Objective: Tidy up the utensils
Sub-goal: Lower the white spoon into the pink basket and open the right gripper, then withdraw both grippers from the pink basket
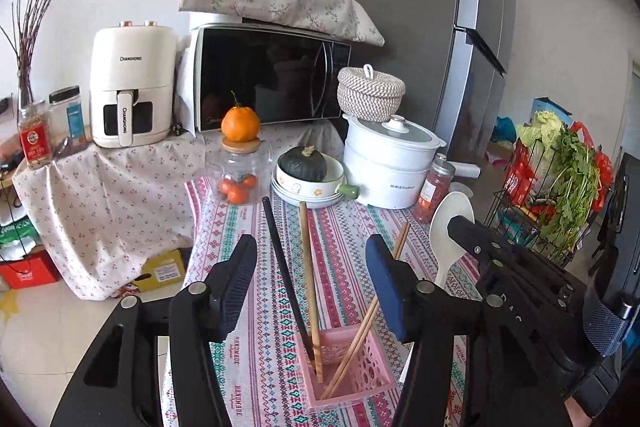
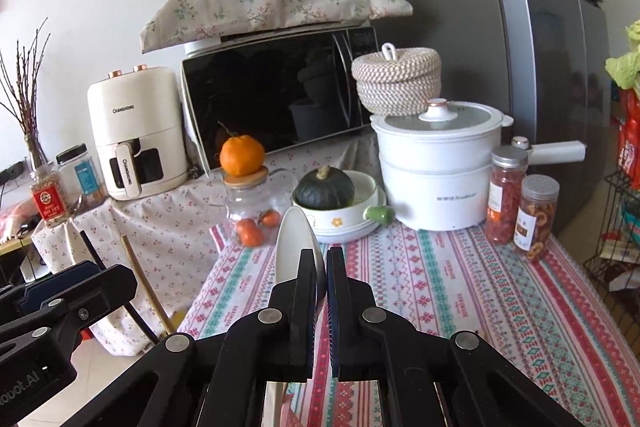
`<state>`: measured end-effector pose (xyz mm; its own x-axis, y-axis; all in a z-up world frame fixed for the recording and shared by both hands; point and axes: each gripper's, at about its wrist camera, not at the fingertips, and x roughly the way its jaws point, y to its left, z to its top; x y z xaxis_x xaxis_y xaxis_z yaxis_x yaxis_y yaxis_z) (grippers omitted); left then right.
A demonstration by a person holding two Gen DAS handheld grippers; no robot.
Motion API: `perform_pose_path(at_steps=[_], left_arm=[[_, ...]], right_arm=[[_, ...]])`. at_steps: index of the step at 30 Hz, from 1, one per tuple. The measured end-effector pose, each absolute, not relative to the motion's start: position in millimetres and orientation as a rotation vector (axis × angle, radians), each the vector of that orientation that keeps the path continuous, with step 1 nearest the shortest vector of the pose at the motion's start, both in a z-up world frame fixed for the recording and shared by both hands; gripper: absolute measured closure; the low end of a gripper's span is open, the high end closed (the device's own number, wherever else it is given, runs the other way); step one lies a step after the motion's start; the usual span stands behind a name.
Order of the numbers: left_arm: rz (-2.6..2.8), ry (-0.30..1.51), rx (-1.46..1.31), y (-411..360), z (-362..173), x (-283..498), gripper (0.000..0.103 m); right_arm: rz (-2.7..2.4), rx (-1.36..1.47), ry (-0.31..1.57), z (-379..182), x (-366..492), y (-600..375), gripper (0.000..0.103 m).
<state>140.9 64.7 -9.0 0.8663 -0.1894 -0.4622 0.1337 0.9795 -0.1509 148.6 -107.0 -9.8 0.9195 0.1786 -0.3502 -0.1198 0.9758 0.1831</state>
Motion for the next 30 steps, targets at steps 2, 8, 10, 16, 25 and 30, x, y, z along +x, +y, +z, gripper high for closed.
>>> perform_pose_path(at_steps=[2, 8, 10, 16, 25, 30], left_arm=[[-0.147, 0.533, -0.126, 70.2, -7.6, 138.2, 0.027], [-0.05, 0.689, -0.138, 88.4, -22.7, 130.4, 0.015], [-0.034, 0.734, -0.138, 93.9, -30.0, 127.4, 0.015], [-0.023, 0.807, -0.095, 99.4, -47.9, 121.8, 0.015], [-0.023, 0.828, -0.081, 102.5, -51.6, 120.7, 0.015], [-0.035, 0.814, -0.079, 98.4, -47.2, 115.8, 0.015]], right_arm=[[0.146, 0.154, 0.367, -11.0, 149.7, -105.5, 0.099], [0.134, 0.134, 0.353, -16.0, 152.6, -97.2, 0.099], [0.13, 0.134, 0.35, -18.1, 153.7, -93.9, 0.099], [0.102, 0.1, 0.35, -31.0, 159.5, -79.3, 0.099], [0.191, 0.106, 0.418, -36.1, 154.4, -78.5, 0.072], [0.257, 0.17, 0.422, -20.5, 143.0, -95.6, 0.038]])
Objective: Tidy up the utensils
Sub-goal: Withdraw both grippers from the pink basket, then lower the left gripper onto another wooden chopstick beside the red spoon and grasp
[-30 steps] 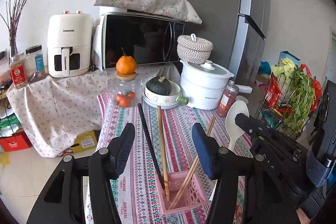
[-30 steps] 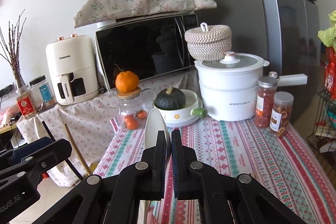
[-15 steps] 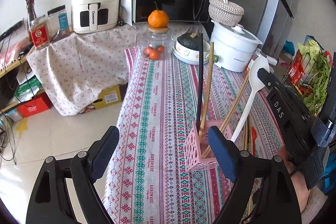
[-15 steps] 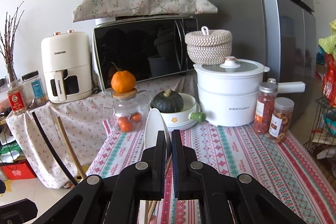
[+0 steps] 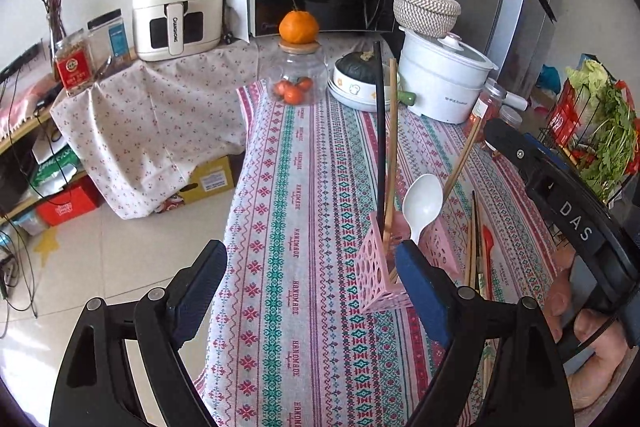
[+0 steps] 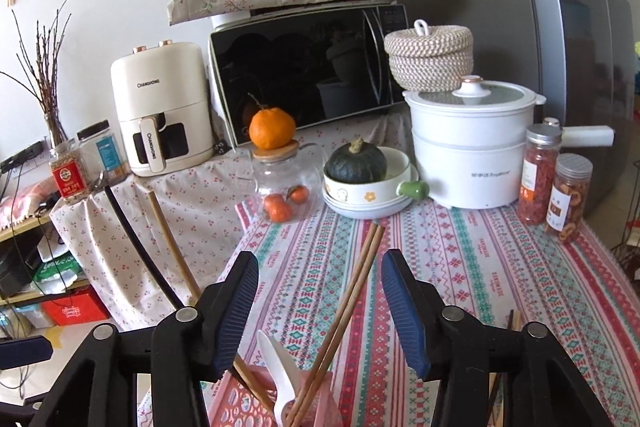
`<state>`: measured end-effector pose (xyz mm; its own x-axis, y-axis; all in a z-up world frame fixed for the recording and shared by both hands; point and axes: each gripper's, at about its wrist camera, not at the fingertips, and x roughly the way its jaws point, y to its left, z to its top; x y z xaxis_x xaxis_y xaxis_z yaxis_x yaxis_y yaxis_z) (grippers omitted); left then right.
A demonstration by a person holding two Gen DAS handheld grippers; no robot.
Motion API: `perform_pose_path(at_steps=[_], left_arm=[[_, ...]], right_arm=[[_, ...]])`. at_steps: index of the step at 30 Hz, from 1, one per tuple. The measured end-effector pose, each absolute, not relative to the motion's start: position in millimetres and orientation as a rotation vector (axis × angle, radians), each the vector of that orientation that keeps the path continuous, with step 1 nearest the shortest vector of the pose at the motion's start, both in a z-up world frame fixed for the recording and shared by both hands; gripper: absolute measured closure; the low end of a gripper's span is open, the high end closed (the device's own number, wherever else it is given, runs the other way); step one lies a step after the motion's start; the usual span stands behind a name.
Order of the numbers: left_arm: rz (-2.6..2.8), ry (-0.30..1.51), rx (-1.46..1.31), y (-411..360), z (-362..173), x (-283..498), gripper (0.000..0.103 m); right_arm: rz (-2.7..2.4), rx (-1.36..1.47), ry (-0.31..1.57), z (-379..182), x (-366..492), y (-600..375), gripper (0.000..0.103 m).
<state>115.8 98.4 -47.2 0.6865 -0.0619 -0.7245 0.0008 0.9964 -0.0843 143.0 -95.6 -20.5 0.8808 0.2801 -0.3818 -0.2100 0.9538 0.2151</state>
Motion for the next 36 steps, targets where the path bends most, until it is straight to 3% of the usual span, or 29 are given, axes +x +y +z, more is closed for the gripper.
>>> perform_pose_path(at_steps=[4, 16, 36], left_arm=[[-0.056, 0.809, -0.087, 93.4, -44.4, 110.7, 0.012], [-0.107, 0.772, -0.058, 64.6, -36.2, 90.7, 0.009], [-0.291, 0.772, 0.115, -34.1, -27.6, 72.5, 0.007]], right_arm=[[0.281, 0.173, 0.429, -9.9, 134.2, -111.6, 0.019], [0.188, 0.118, 0.515, -5.5, 115.5, -166.3, 0.002], [0.068, 0.129, 0.779, -37.9, 112.2, -257.8, 0.001]])
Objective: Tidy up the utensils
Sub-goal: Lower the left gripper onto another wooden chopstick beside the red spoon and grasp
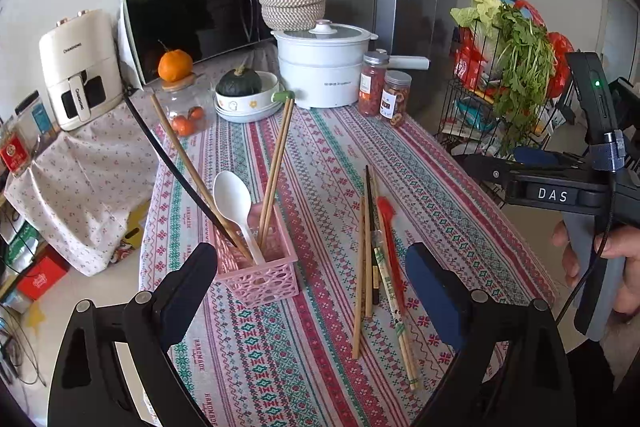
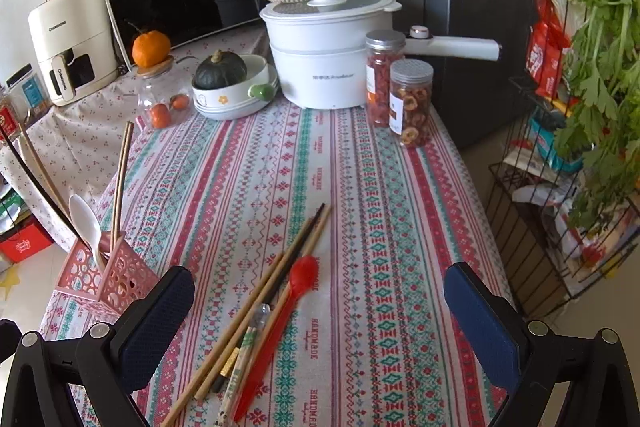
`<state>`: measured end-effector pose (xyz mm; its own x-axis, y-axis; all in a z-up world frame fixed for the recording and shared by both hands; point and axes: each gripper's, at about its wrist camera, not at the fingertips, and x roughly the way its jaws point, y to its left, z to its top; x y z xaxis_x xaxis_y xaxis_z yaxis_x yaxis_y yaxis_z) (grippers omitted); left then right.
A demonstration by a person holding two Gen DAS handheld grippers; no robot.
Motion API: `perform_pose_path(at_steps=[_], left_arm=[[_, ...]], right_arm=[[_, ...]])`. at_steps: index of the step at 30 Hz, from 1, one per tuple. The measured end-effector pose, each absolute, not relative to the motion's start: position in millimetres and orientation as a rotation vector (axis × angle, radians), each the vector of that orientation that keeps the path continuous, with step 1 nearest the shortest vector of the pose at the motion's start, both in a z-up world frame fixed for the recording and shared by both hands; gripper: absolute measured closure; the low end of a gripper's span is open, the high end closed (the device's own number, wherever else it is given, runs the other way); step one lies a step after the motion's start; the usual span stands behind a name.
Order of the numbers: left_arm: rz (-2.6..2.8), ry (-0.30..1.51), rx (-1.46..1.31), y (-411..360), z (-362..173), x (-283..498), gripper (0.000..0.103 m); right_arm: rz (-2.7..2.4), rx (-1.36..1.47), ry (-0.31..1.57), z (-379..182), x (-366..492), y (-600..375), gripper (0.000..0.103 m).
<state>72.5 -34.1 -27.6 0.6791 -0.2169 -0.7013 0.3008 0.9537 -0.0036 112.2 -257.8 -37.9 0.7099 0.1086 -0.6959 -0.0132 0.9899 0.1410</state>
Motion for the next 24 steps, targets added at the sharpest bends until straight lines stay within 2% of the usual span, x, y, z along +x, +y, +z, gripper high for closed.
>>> perform_pose_path(at_steps=[14, 15, 16, 17, 19, 22, 24], left_arm=[[-0.364, 1.03, 0.114, -136.1, -71.6, 145.7, 0.009], [-0.356, 1.051, 0.105, -140.2, -77.5, 154.1, 0.017], [-0.351, 1.076, 0.092, -144.2, -85.0, 163.7, 0.03], [-0.346, 1.103, 0.081, -147.5, -92.7, 173.0, 0.038], [-0.328, 1.161, 0.055, -150.8, -110.5, 192.8, 0.067], [-0.281, 1.22, 0.013, -151.3, -135.4, 219.6, 0.087], [-0.251, 1.236, -0.001, -151.3, -148.6, 233.2, 0.092]], right_arm=[[-0.097, 0.122, 0.989, -73.3, 133.4, -323.2, 0.001], [-0.106, 0.127, 0.997, -76.2, 134.5, -328.1, 0.001], [-0.117, 0.136, 1.004, -78.9, 135.3, -333.2, 0.001], [-0.125, 0.147, 1.01, -81.1, 136.2, -338.2, 0.001], [-0.133, 0.172, 1.019, -84.3, 138.0, -346.6, 0.001], [-0.13, 0.198, 1.028, -87.2, 139.2, -355.4, 0.001], [-0.127, 0.198, 1.031, -88.2, 139.7, -358.1, 0.001]])
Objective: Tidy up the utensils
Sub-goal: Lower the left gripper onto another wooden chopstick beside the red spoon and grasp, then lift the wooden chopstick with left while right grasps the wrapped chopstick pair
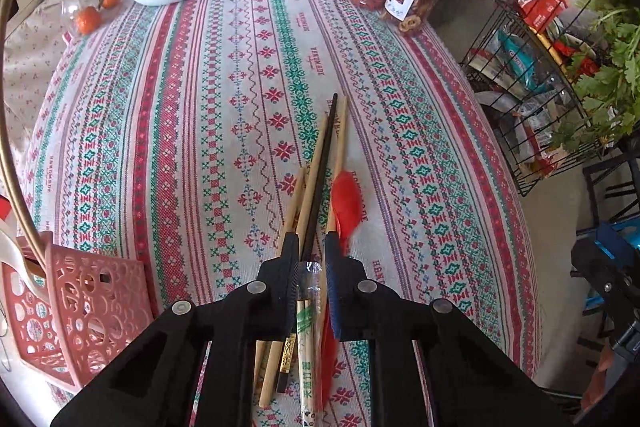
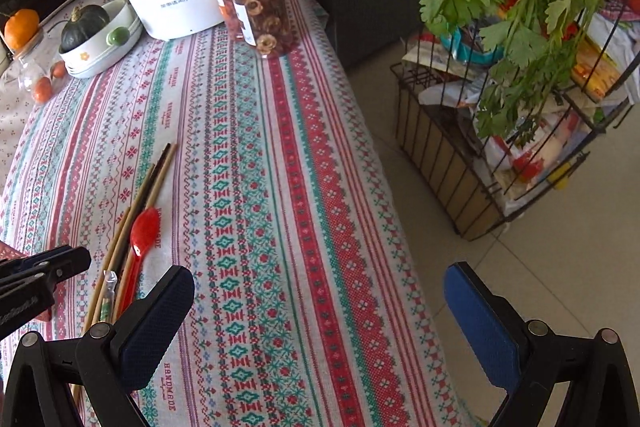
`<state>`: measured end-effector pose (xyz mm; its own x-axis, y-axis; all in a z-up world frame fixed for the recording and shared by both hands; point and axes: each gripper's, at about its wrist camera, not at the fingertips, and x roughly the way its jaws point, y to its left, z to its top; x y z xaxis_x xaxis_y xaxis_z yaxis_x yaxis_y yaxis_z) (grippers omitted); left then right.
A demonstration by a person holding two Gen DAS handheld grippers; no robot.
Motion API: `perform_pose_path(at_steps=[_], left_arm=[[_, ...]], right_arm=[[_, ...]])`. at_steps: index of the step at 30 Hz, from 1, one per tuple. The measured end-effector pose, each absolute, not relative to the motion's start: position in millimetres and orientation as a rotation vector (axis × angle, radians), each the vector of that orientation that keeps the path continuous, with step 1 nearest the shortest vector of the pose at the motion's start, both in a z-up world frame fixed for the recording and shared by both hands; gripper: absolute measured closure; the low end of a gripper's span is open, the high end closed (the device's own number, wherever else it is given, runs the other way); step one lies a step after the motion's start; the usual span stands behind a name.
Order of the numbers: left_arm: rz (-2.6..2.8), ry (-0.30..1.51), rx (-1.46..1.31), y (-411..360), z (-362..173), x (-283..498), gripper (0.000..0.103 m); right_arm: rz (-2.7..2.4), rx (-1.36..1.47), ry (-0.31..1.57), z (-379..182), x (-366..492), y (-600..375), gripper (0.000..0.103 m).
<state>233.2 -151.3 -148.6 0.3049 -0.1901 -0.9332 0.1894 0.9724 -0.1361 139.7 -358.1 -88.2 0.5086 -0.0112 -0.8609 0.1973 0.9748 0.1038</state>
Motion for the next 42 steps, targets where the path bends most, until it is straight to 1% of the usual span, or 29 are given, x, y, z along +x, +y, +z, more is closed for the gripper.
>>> perform_pose_path(at_steps=[7, 12, 18, 19, 21, 28, 35, 41, 42], left_arm=[[-0.207, 1.26, 0.038, -155.7, -175.1, 260.3, 0.097], [-0.193, 1.294, 0.079, -158.8, -187.8, 267.3, 0.097], [-0.207, 1.292, 0.172, -168.8, -191.4, 269.4, 0.095], [-0.207, 1.293, 0.169, -168.6, -191.2, 269.6, 0.097], [-0.199, 1.287, 0.146, -164.5, -188.9, 267.1, 0.097], [-0.257, 1.129, 0.154, -143.1, -136.1, 219.9, 0.098], [-0.341, 0.973, 0.191, -123.7, -75.3, 162.0, 0.098], [-0.405, 0.877, 0.155, -86.4, -50.5, 117.1, 0.098], [-0.405, 0.871, 0.135, -79.8, -50.5, 114.0, 0.098]], right_arm=[[-0.088, 0.166, 1.037, -91.0, 145.1, -354.0, 0.001], [-0.062, 0.136, 1.032, -90.8, 148.2, -345.3, 0.001], [-0.045, 0.094, 1.034, -93.5, 149.3, -334.3, 0.001], [-0.045, 0.088, 1.037, -94.8, 149.6, -333.5, 0.001], [-0.055, 0.083, 1.044, -97.2, 150.4, -333.2, 0.001], [-0.059, 0.151, 1.067, -101.6, 151.6, -332.6, 0.001], [-0.009, 0.159, 1.124, -114.6, 152.8, -305.4, 0.001], [0.089, 0.181, 1.194, -132.5, 155.5, -264.6, 0.001], [0.103, 0.178, 1.211, -136.4, 156.6, -257.0, 0.003]])
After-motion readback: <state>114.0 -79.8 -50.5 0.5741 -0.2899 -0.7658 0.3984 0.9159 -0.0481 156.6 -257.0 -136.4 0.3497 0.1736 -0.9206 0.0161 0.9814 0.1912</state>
